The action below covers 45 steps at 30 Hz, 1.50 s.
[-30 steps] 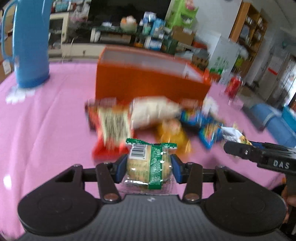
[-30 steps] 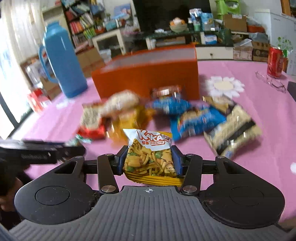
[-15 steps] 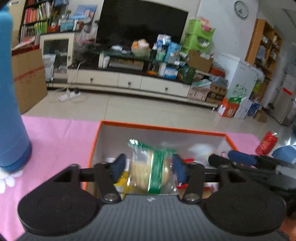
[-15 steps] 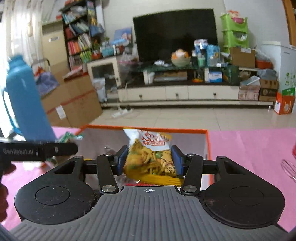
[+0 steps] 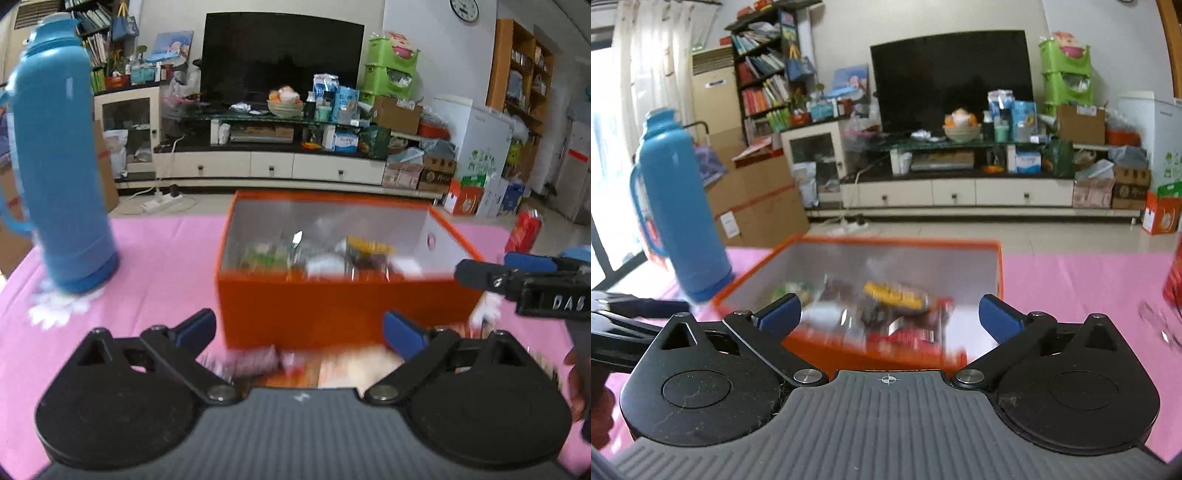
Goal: Organize snacks
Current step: 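Grasp the red-and-white printed bag with the left tool while the right tool moves toward the cream pack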
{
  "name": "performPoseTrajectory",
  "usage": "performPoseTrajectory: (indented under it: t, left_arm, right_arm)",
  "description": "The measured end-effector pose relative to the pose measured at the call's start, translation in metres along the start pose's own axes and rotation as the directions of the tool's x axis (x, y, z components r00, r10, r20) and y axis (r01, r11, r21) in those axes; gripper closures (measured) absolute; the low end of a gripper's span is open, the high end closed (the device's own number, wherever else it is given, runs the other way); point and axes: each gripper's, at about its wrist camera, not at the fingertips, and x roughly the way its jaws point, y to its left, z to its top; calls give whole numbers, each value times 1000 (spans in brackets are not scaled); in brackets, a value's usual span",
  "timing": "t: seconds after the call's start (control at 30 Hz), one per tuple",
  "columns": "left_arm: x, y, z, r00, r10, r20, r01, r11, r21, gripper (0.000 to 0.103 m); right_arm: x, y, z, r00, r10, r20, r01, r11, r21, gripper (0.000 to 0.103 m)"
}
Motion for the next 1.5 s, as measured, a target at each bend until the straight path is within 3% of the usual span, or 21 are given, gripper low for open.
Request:
performPoseTrajectory:
  t: [0.17,0.33,0.5,0.63,0.87,1.03,1.17,1.2,1.27,1.3,1.4,1.5]
  left_arm:
    - [-11,2,-35,998,25,-59,-25,1000,-6,7]
    - [-13,6,-33,998,21,-65,-22,1000,-20,7]
    - [-9,3,-31,996,41,-78,-42,999,-14,7]
    - [-6,4,-32,994,54,-91,-55,998,-16,7]
    - [3,13,-43,984,82,-159,-83,996,-4,7]
    - [13,13,-54,979,89,-183,-82,995,50,7]
    - [41,14,-49,972,67,-227,-75,997,-26,7]
    - [45,12,-49,970,54,-235,-65,997,-40,9]
    - [52,6,-49,967,41,-252,-50,998,-32,23]
    - [52,4,-53,963,49,-264,-53,999,-10,41]
    - [41,5,-62,961,83,-263,-71,996,56,42]
    - [23,19,-71,957,70,-282,-58,997,50,42]
  right_arm:
    - [-37,-11,-53,996,7,-94,2,996,94,15]
    - [-66,-26,-94,990,-23,-140,47,983,175,15]
    - [-67,-40,-97,988,-56,-143,84,977,194,15]
    - [-59,-45,-95,986,-20,-166,60,969,241,15]
    - [-55,-36,-96,981,-29,-189,60,986,158,15]
    - [-56,-43,-100,979,-26,-200,60,984,170,15]
    - [-55,-48,-100,980,-4,-198,46,977,208,15]
    - [-54,-47,-99,980,7,-198,37,975,217,15]
    - [-51,-45,-99,979,23,-202,22,975,222,15]
    - [-50,-44,-99,978,26,-205,19,976,216,15]
    - [-49,-43,-100,976,8,-216,34,981,189,15]
    - [-55,-50,-100,979,7,-203,36,978,204,15]
